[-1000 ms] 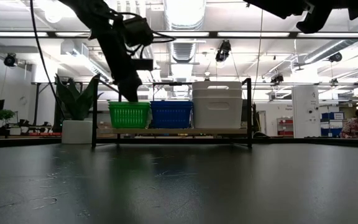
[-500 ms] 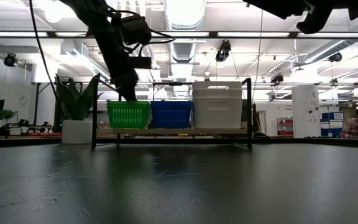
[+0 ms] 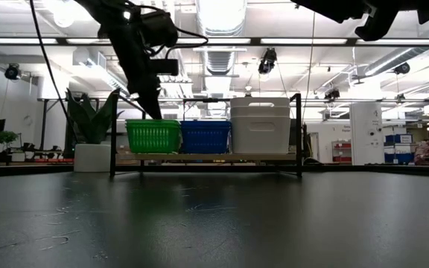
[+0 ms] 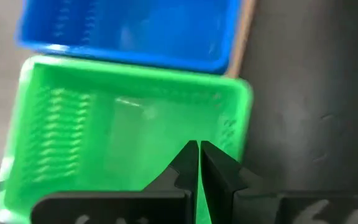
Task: Stack baskets on shelf by color
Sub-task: Stack the green bin on top of the stacked green bins on the shelf
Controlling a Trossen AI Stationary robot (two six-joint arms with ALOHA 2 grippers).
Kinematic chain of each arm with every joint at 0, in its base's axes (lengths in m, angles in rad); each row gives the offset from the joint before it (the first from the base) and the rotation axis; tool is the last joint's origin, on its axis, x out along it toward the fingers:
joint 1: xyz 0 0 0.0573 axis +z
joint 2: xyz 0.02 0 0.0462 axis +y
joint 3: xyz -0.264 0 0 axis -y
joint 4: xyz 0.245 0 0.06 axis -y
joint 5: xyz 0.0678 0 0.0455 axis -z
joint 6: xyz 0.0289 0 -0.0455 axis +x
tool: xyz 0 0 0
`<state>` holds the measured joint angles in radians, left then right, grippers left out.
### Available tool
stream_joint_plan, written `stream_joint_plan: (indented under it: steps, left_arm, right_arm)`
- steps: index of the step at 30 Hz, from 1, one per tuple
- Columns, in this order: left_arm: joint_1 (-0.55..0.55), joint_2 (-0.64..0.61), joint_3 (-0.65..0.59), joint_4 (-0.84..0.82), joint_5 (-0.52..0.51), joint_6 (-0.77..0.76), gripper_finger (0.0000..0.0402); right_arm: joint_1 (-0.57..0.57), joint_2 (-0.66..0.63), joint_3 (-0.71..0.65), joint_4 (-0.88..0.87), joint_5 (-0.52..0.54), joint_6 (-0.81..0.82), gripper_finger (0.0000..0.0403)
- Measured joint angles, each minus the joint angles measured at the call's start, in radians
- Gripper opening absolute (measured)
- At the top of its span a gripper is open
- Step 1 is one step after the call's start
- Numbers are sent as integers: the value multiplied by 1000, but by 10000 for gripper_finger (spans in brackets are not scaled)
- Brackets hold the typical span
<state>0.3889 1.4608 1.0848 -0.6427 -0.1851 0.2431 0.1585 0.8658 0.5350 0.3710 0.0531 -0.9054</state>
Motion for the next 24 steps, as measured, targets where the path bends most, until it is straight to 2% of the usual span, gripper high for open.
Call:
stream_joint_plan:
  steps: [6, 10, 14, 20, 24]
  left_arm:
    - [-7, -66, 9, -3, -79, -43, 1]
    - [-60, -147, 19, 1, -49, -81, 1]
    - [-164, -207, -3, -1, -6, -149, 1]
    - [-299, -191, -98, -3, -6, -253, 0]
    - [-311, -139, -163, -4, -104, -325, 0]
  right_arm:
    - [0, 0, 0, 0, 0, 0, 12]
    - [0, 0, 0, -9, 0, 1, 12]
    - [0, 0, 0, -13, 0, 0, 12]
    - [0, 0, 0, -14, 0, -3, 12]
    - [0, 0, 0, -14, 0, -3, 12]
